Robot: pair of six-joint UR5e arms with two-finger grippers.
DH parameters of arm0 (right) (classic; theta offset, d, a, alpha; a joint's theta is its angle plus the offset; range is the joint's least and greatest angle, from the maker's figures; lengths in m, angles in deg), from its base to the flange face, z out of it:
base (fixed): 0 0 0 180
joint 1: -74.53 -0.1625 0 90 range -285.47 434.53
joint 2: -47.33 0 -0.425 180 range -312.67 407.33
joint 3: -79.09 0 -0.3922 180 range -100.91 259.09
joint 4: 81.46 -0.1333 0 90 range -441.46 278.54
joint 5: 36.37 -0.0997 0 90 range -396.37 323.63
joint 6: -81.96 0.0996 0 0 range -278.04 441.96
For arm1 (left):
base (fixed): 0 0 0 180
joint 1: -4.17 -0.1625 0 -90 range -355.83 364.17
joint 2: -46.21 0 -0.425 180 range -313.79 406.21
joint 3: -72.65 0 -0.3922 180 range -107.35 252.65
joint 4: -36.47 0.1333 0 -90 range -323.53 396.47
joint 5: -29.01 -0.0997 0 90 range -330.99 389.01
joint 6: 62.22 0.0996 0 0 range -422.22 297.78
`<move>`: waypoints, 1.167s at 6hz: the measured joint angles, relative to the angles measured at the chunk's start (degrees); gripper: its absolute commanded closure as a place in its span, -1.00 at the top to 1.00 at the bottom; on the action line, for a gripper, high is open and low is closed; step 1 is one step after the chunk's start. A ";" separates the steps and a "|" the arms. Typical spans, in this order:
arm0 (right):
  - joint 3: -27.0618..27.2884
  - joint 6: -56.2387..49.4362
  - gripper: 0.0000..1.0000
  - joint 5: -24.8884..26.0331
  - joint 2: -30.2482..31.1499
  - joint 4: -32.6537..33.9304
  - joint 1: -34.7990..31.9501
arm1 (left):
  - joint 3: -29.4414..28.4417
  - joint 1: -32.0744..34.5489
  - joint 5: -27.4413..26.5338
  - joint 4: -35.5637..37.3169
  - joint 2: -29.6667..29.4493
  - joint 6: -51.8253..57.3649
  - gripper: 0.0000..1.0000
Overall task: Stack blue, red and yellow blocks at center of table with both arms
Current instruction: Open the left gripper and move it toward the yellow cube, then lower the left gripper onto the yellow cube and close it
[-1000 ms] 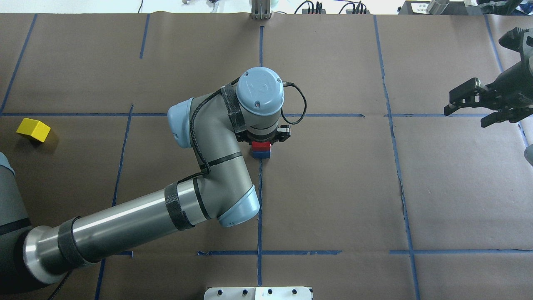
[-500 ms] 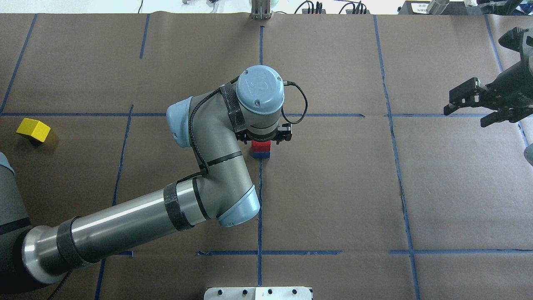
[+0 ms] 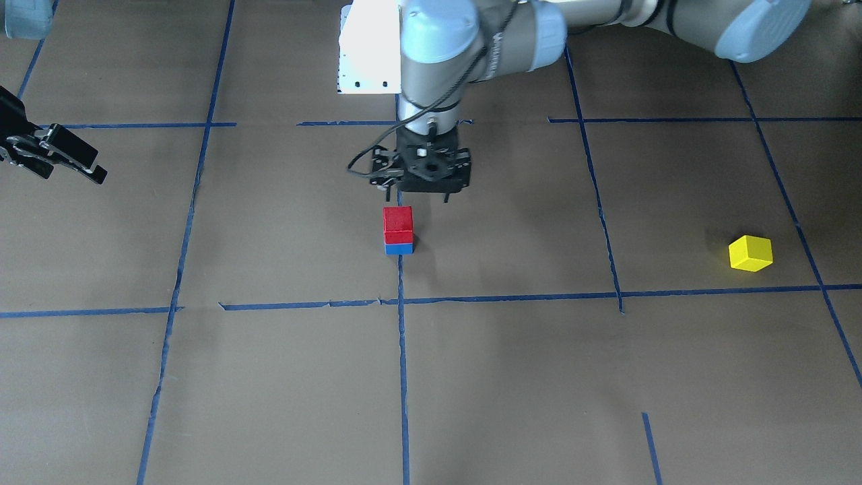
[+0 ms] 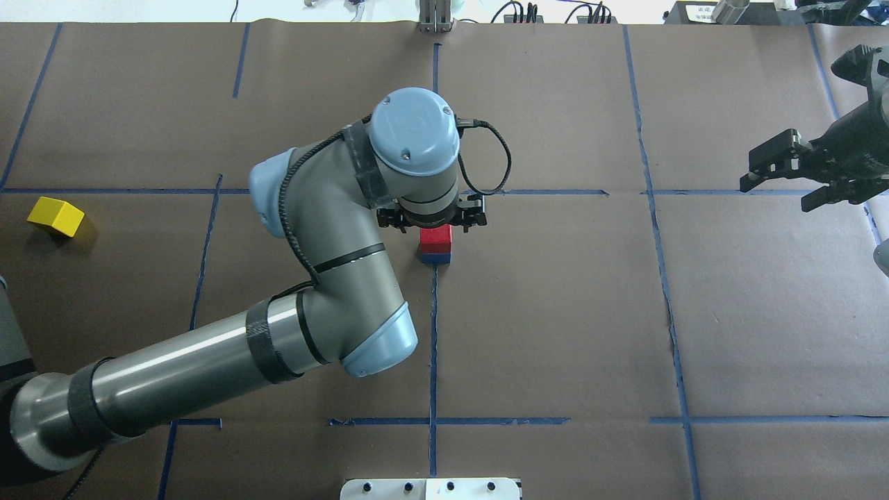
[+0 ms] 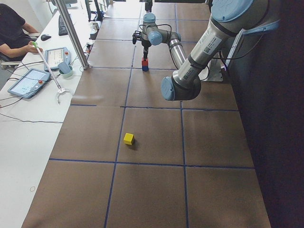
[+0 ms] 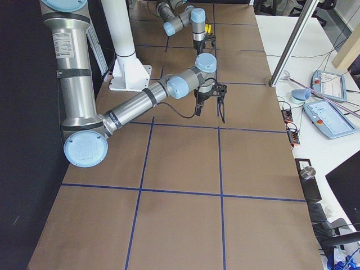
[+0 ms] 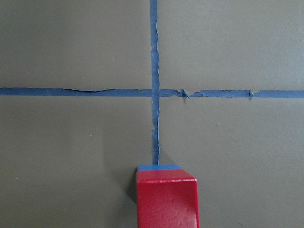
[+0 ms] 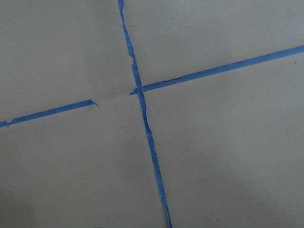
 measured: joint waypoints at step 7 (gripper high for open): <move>-0.13 -0.05 1.00 0.28 1.19 -0.08 -0.21 | -9.60 29.04 17.52 -11.72 31.08 50.05 0.99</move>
